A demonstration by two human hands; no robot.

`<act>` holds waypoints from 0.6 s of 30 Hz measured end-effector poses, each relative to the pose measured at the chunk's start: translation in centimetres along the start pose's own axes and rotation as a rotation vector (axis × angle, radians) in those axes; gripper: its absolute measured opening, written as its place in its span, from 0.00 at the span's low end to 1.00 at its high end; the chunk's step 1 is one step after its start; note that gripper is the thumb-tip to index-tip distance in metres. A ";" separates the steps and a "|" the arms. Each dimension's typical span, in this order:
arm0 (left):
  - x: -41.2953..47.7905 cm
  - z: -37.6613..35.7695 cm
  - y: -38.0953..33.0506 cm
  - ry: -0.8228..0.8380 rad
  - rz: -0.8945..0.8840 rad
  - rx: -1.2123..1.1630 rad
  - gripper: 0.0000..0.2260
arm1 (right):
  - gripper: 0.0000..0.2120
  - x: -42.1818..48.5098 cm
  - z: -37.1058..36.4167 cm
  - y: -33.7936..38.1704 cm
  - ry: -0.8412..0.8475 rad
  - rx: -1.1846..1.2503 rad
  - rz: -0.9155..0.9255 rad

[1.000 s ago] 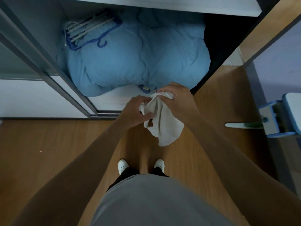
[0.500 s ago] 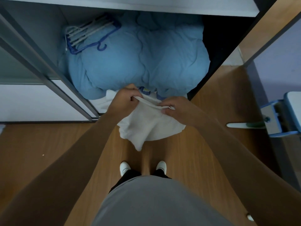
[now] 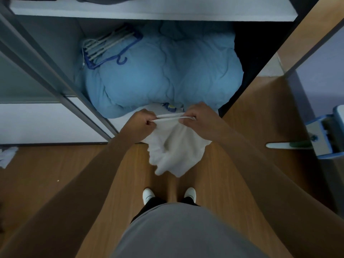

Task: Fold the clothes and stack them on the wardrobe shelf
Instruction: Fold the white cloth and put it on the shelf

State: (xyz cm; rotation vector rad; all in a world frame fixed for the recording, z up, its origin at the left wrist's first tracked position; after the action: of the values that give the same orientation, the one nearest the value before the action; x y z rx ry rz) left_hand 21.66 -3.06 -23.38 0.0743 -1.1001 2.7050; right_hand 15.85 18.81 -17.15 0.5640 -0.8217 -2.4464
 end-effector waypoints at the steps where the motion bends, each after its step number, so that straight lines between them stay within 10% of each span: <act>1: 0.0 -0.1 -0.2 0.000 0.002 -0.021 0.08 | 0.21 -0.1 0.0 0.1 -0.018 0.031 -0.009; 8: -0.2 -1.8 -1.4 0.095 0.098 -0.116 0.16 | 0.18 -1.2 1.2 0.2 -0.098 0.135 -0.069; 18: -0.8 -5.4 0.3 0.087 0.480 -0.007 0.02 | 0.06 -2.1 2.9 -1.5 -0.116 0.282 -0.080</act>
State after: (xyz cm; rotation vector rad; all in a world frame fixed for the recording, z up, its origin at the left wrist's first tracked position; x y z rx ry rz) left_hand 22.55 0.32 -27.59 -0.3504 -1.2320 3.0775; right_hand 15.49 22.30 -15.58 0.5690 -1.2260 -2.4699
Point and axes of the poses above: each hand's wrist, its own x-axis towards the middle knuckle, its own z-axis out of the back of the hand, y = z × x, the point moved 1 cm from there along x, towards the middle knuckle, and after that the axes turned 9 degrees about -z, right-handed, at the moved point
